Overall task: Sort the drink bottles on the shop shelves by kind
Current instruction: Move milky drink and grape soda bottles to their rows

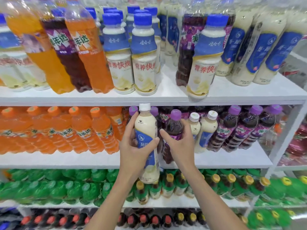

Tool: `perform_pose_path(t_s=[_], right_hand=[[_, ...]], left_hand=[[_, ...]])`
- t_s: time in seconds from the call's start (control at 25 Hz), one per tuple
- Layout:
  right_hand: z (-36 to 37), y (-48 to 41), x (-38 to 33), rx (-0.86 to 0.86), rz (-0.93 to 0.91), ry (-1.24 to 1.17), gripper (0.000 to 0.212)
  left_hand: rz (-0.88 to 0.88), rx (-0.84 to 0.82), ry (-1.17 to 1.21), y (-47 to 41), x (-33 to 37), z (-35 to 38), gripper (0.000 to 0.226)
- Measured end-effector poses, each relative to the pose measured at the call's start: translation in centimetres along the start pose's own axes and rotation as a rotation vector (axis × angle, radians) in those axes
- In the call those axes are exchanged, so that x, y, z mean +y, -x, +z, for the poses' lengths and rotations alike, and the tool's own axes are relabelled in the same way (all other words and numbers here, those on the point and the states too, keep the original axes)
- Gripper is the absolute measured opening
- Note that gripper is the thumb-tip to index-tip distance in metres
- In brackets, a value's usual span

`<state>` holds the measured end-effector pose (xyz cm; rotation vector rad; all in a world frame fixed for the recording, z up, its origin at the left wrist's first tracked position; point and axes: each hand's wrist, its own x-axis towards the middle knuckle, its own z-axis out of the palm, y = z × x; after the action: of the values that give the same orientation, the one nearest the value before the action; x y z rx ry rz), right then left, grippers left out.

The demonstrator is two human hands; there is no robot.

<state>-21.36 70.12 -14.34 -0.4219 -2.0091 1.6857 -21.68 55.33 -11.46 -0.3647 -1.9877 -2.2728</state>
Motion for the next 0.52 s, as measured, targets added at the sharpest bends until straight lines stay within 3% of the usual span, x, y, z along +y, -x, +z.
perform_pose_path(t_s=[0.28, 0.44, 0.52], right_hand=[[2.1, -1.1, 1.2, -0.006, 0.036, 0.040, 0.058], [2.6, -1.4, 1.4, -0.045, 0.079, 0.068, 0.082], [2.4, -1.5, 1.2, -0.060, 0.090, 0.103, 0.084]], left_hand=[[-0.022, -0.004, 0.087, -1.0, 0.0, -0.3, 0.086], [-0.027, 0.018, 0.086, -1.0, -0.2, -0.4, 0.086], [-0.028, 0.027, 0.077, -0.8, -0.3, -0.3, 0.086]])
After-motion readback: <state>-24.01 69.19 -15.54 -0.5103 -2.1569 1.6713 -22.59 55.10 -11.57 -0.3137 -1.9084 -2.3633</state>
